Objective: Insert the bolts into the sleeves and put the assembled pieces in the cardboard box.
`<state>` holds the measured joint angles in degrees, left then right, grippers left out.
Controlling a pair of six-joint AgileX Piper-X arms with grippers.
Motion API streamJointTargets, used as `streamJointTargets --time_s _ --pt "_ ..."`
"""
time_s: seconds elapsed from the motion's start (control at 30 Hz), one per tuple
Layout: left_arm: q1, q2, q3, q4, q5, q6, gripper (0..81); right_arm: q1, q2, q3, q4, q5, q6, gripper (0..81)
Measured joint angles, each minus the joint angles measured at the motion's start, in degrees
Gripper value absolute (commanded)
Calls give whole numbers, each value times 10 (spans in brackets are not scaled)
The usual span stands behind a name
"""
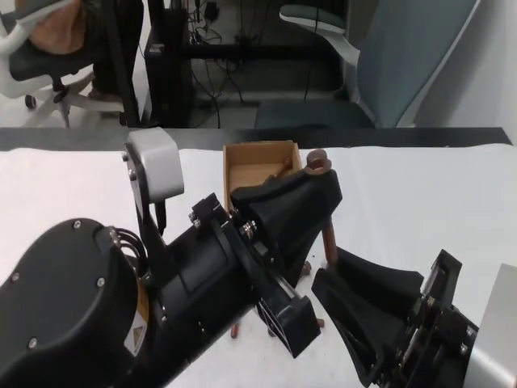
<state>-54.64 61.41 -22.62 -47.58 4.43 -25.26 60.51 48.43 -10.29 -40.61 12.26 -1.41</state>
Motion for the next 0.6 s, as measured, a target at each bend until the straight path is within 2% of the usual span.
streamJointTargets --time_s 0.6 --pt "2 0 -3 6 16 0 18 0 0 0 -23 -17 -29 4"
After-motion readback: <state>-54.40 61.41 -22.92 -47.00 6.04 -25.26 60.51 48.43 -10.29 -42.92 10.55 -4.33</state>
